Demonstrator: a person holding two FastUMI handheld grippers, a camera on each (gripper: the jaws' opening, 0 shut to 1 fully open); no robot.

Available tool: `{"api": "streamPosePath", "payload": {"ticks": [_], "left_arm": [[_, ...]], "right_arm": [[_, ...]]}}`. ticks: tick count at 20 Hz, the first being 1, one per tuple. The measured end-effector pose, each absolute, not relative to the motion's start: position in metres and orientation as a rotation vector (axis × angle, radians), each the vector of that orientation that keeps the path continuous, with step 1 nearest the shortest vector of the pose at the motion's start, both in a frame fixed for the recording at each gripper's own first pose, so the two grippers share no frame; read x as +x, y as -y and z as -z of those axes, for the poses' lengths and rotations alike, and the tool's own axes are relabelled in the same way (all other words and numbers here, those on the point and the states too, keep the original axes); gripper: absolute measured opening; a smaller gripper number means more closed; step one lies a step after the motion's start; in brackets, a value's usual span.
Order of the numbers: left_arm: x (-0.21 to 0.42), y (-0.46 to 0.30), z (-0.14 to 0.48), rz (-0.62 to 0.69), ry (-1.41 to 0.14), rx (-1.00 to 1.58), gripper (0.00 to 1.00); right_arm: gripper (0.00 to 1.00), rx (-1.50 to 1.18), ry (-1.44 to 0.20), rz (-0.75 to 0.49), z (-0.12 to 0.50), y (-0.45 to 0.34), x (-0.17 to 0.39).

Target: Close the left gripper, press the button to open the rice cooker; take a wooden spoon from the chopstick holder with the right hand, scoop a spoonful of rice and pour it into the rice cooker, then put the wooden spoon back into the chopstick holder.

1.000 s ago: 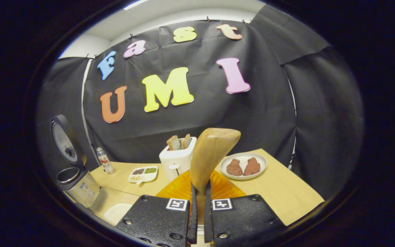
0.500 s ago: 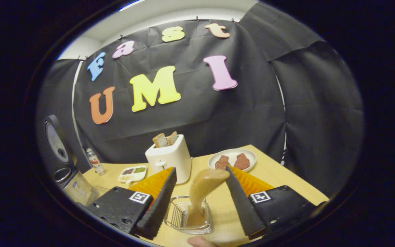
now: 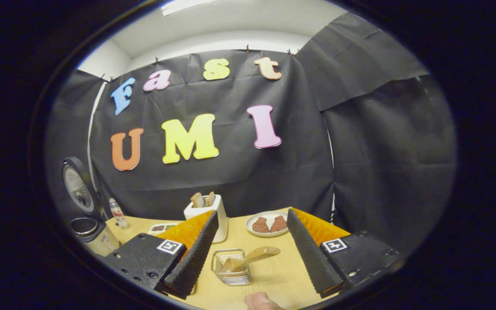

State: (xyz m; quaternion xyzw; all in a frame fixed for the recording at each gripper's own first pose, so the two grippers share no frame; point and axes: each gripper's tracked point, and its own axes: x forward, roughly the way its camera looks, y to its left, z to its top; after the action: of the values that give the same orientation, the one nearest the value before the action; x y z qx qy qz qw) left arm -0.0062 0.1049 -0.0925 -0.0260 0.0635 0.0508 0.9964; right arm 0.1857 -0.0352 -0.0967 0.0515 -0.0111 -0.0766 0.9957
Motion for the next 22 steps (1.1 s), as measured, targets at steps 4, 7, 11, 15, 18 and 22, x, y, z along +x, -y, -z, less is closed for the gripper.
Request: {"api": "streamPosePath", "payload": {"ticks": [4, 7, 11, 15, 18, 22], "left_arm": [[-0.002, -0.111, 0.077, -0.105, -0.121, -0.036, 0.94], [0.008, -0.124, 0.056, -0.123, -0.101, -0.017, 0.94], [0.029, -0.141, 0.025, -0.152, -0.075, 0.027, 0.94], [0.056, -0.155, -0.006, -0.172, -0.060, 0.037, 0.95], [0.078, -0.166, -0.031, -0.189, -0.040, 0.048, 0.96], [0.116, -0.182, -0.062, -0.196, -0.007, 0.044, 0.95]], "right_arm": [[1.00, 0.097, 0.020, 0.108, 0.088, 0.016, 0.132], [1.00, 0.056, 0.031, 0.062, 0.083, 0.000, 0.096], [1.00, 0.016, 0.059, 0.014, 0.072, -0.012, 0.049], [1.00, 0.024, 0.068, 0.003, 0.077, -0.008, 0.027], [1.00, 0.032, 0.060, -0.014, 0.079, -0.006, 0.029], [1.00, 0.044, 0.055, -0.021, 0.083, 0.006, 0.033]]}}
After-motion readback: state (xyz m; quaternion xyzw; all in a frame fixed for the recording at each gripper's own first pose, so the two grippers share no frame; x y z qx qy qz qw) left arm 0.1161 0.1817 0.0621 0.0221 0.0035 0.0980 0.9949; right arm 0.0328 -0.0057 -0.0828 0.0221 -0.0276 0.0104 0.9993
